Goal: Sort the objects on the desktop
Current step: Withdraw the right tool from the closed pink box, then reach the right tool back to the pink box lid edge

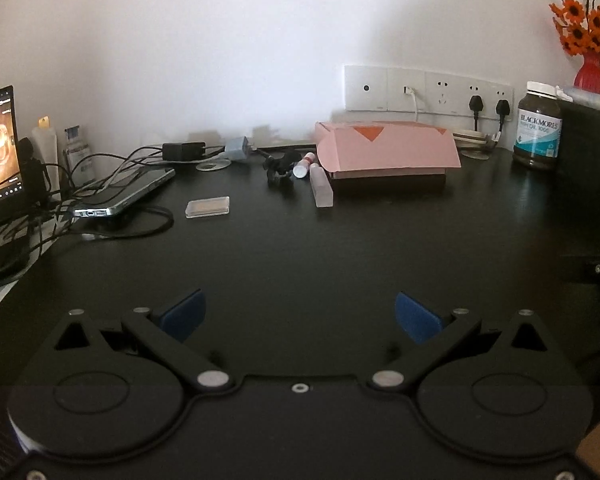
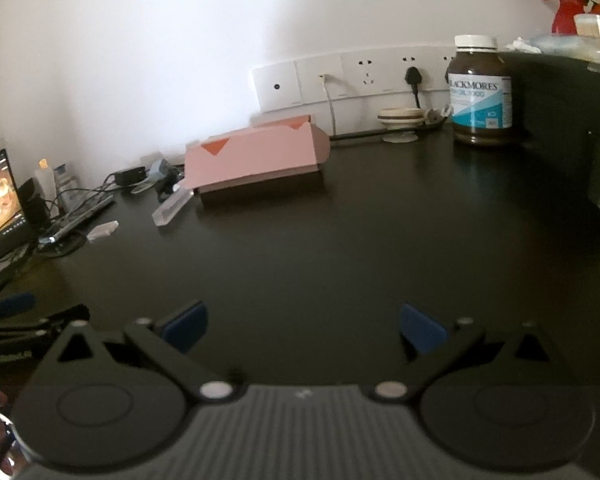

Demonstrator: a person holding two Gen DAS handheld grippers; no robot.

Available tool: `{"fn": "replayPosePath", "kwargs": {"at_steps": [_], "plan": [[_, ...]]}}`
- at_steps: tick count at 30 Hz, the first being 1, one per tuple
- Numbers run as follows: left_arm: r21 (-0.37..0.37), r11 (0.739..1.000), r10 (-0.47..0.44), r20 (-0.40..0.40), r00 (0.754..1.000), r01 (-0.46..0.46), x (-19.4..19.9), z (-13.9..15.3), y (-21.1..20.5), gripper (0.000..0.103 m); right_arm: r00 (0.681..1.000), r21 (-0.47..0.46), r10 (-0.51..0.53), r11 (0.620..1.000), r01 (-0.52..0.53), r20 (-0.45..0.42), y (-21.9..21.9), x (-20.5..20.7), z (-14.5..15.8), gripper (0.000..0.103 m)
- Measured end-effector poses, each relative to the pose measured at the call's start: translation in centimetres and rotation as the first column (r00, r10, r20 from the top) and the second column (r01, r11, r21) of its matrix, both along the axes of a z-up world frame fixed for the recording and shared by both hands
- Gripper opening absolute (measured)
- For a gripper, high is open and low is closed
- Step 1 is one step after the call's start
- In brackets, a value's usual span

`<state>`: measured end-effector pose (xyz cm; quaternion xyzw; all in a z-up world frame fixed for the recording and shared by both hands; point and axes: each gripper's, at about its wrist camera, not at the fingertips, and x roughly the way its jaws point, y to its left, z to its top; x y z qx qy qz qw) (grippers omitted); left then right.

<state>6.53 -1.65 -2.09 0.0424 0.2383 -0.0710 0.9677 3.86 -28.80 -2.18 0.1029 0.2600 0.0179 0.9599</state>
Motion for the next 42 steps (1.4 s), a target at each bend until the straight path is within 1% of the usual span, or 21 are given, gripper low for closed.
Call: {"fn": "replayPosePath", "kwargs": {"at_steps": [4, 8, 10, 14, 17, 21, 23, 24, 27, 28, 32, 33, 36, 39, 42], "plan": [[-0.018, 1.000, -0.012, -0.016, 1.000, 0.012, 0.4, 0.2, 0.2, 0.103, 1.000, -0.022, -0.017, 1.000, 0.017, -0.011, 0.0, 0.2, 0.0, 0.102], [-0.033, 0.998, -0.052, 0.011, 0.999, 0.052, 1.1, 1.8, 0.3, 0.103, 1.000, -0.029, -0.017, 0.999, 0.016, -0.026, -0.1, 0.5, 0.1, 0.102], [-0.025, 0.997, -0.070, 0.034, 0.997, 0.071, 2.0, 2.8, 0.1, 0.103, 0.999, -0.027, -0.004, 1.000, 0.003, -0.032, -0.2, 0.8, 0.3, 0.102], [-0.048, 0.996, -0.076, 0.077, 0.994, 0.080, 5.0, 4.5, -0.5, 0.103, 1.000, -0.046, -0.003, 0.999, 0.002, -0.007, -1.2, 1.8, 1.7, 0.102], [-0.054, 0.997, -0.046, 0.117, 0.992, 0.053, 7.7, 5.1, -1.1, 0.103, 1.000, -0.097, -0.005, 0.995, 0.006, 0.014, -1.8, 3.4, 3.1, 0.102], [-0.070, 0.997, -0.037, 0.106, 0.994, 0.044, 11.6, 5.6, -2.2, 0.103, 0.999, -0.164, 0.009, 0.986, -0.002, 0.042, -1.5, 6.1, 4.3, 0.102], [-0.071, 0.997, -0.037, 0.094, 0.995, 0.043, 13.2, 5.6, -2.7, 0.103, 0.999, -0.175, 0.013, 0.985, -0.007, 0.038, -1.1, 7.9, 4.2, 0.102], [-0.068, 0.997, -0.033, 0.090, 0.995, 0.039, 14.0, 5.6, -3.0, 0.103, 0.999, -0.164, 0.015, 0.986, -0.010, 0.030, -1.0, 8.8, 4.1, 0.102], [-0.053, 0.998, -0.019, 0.089, 0.996, 0.024, 15.8, 5.4, -3.3, 0.103, 0.999, -0.059, 0.032, 0.998, -0.034, -0.031, -1.0, 11.7, 3.2, 0.102], [-0.052, 0.998, -0.014, 0.088, 0.996, 0.018, 16.2, 5.3, -3.3, 0.103, 0.998, -0.048, 0.039, 0.998, -0.041, -0.045, -1.2, 12.5, 2.9, 0.102], [-0.067, 0.998, 0.013, 0.072, 0.997, -0.009, 17.7, 4.6, -2.9, 0.103, 0.997, -0.134, 0.045, 0.990, -0.053, -0.063, -0.1, 15.7, 2.5, 0.102], [-0.071, 0.997, 0.017, 0.065, 0.998, -0.012, 17.9, 4.4, -2.7, 0.103, 0.996, -0.139, 0.051, 0.988, -0.061, -0.073, -0.1, 16.6, 2.6, 0.102], [-0.063, 0.998, 0.019, 0.049, 0.999, -0.016, 18.0, 4.0, -2.3, 0.103, 0.993, -0.097, 0.083, 0.991, -0.091, -0.081, 0.1, 19.1, 3.1, 0.102], [-0.039, 0.999, 0.030, 0.074, 0.997, -0.027, 17.6, 4.1, -2.4, 0.103, 0.996, -0.055, 0.077, 0.995, -0.079, -0.036, -0.2, 21.0, 3.3, 0.102], [-0.019, 0.999, 0.030, 0.085, 0.996, -0.029, 17.4, 4.1, -2.5, 0.103, 0.997, 0.051, 0.071, 0.996, -0.071, 0.001, -0.9, 22.1, 2.7, 0.102]]}}
